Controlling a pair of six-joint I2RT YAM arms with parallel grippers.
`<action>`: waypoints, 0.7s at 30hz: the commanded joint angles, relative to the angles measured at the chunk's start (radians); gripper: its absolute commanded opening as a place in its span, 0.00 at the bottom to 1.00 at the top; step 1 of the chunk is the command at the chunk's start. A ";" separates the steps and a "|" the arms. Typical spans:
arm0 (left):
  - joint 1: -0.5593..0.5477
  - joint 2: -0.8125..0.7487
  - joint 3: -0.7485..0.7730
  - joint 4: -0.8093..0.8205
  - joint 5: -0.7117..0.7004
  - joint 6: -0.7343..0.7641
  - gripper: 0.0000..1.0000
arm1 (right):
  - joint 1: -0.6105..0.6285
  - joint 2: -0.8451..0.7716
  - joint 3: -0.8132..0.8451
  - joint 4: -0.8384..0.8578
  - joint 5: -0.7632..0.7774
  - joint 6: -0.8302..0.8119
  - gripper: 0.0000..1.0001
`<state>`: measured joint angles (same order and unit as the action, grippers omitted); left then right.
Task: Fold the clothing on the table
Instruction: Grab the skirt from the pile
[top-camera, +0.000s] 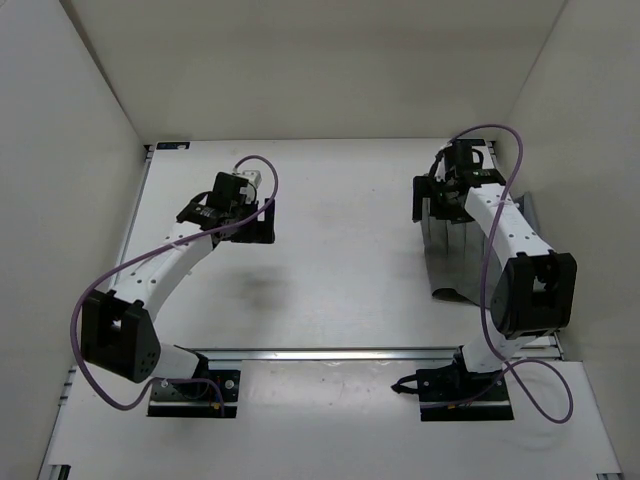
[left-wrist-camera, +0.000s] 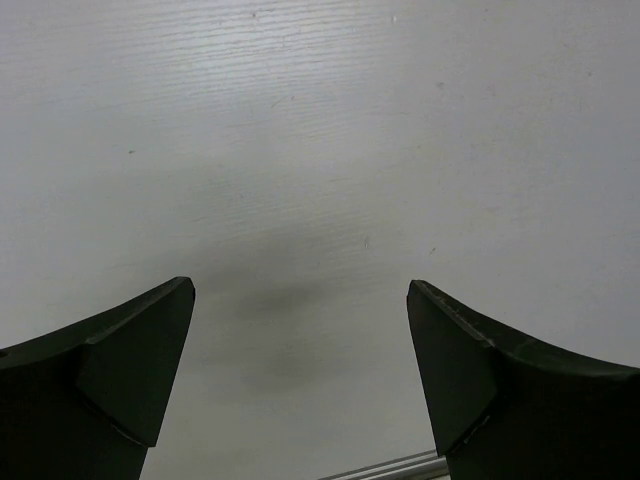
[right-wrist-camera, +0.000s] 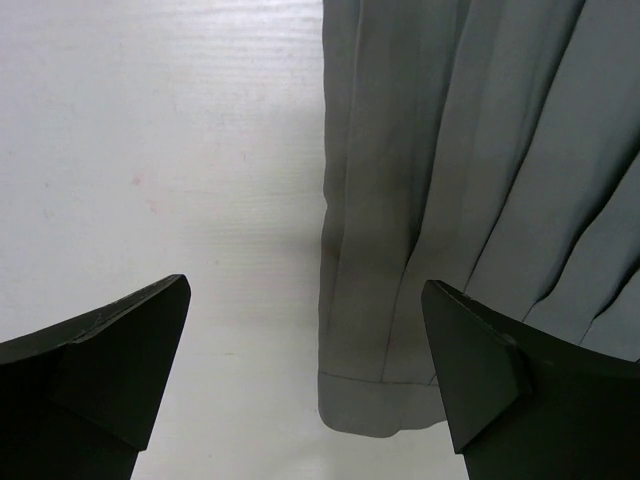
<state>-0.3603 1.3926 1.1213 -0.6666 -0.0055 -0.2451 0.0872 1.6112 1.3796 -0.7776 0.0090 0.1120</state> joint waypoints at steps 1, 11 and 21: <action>-0.028 -0.037 0.055 -0.011 -0.024 0.010 0.98 | 0.032 -0.013 0.001 -0.011 0.034 0.005 0.99; -0.054 -0.043 0.078 0.050 -0.037 0.115 0.99 | 0.039 -0.025 -0.068 -0.017 0.152 0.060 0.98; -0.108 -0.073 0.045 0.022 -0.027 0.182 0.98 | 0.072 0.088 -0.073 0.006 0.174 0.077 0.97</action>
<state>-0.4732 1.3674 1.1881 -0.6357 -0.0334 -0.0963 0.1280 1.6691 1.2922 -0.8059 0.1627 0.1761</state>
